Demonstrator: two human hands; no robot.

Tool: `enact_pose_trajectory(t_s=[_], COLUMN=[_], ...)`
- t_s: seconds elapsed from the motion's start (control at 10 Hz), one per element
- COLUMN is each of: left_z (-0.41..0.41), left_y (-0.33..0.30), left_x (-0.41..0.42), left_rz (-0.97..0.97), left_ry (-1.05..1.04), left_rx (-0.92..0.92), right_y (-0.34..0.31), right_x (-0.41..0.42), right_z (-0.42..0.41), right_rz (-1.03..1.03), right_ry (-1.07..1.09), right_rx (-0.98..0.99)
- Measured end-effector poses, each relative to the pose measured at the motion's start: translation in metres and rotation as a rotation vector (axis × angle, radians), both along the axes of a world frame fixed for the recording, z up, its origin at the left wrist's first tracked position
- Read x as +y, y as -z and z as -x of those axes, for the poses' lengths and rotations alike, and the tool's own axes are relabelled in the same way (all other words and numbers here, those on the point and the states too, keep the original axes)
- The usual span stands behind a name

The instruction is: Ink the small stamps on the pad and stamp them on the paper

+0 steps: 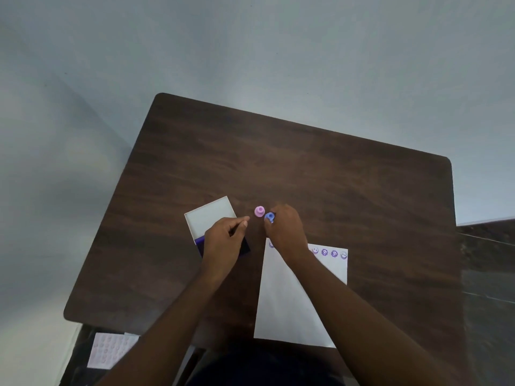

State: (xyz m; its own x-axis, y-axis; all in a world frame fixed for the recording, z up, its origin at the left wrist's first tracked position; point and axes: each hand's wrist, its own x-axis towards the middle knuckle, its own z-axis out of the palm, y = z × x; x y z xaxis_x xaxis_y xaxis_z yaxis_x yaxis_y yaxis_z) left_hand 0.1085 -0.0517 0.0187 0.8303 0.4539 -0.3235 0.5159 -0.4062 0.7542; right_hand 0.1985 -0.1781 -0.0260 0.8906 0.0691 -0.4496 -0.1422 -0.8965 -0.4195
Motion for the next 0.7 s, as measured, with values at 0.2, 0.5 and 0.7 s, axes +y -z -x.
enact_pose_trajectory(t_s=[0.2,0.5,0.7], left_z=[-0.006,-0.007,-0.009], left_y=[0.001,0.002,-0.001], left_x=[-0.009,-0.012,-0.011], left_rz=[0.006,0.003,0.01], left_ry=[-0.016,-0.016,-0.02], left_rx=[0.03,0.059,0.025], right_y=[0.003,0.005,-0.008], right_x=[0.0,-0.004,-0.014], right_z=[0.0,0.003,0.013], right_rz=[0.012,-0.01,-0.008], right_ry=[0.016,-0.002,-0.09], right_rx=[0.046,0.021,-0.155])
